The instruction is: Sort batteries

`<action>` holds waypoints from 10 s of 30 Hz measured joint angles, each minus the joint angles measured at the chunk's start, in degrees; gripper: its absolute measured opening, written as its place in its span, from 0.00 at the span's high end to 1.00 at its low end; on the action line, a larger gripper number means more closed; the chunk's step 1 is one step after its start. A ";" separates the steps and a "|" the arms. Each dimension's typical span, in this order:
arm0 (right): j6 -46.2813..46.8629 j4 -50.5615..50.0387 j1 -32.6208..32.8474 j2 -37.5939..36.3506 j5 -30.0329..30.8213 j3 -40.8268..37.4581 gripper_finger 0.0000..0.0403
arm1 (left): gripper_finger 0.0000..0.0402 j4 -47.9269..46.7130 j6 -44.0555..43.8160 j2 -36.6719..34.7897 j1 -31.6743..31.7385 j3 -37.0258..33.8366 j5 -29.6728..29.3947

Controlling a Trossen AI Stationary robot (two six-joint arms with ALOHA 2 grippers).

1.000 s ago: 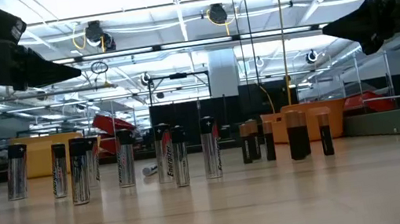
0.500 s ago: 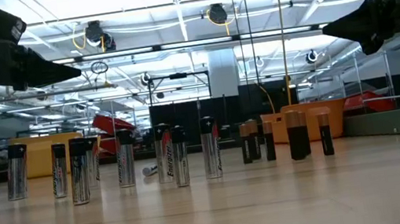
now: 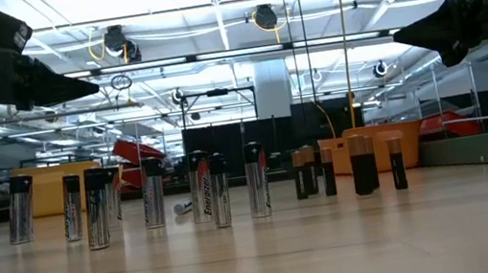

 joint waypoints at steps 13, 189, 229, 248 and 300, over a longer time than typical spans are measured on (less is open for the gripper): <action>0.01 -0.02 -0.02 0.00 0.00 0.02 0.99 | 0.95 -0.01 0.00 0.00 0.01 0.00 0.00; 26.17 -14.21 34.42 73.31 17.86 39.87 0.55 | 0.69 3.20 -26.15 27.82 -12.96 21.28 20.64; 33.69 -22.93 44.00 74.99 52.99 39.79 0.57 | 0.54 -44.80 -98.23 66.66 -41.75 45.09 12.24; 37.45 -26.18 42.58 75.00 54.00 39.78 0.57 | 0.42 -43.51 -99.79 73.35 -35.08 45.06 19.12; 39.25 -26.01 42.73 74.99 52.95 39.78 0.57 | 0.85 -41.35 -95.60 73.26 -31.14 45.04 18.81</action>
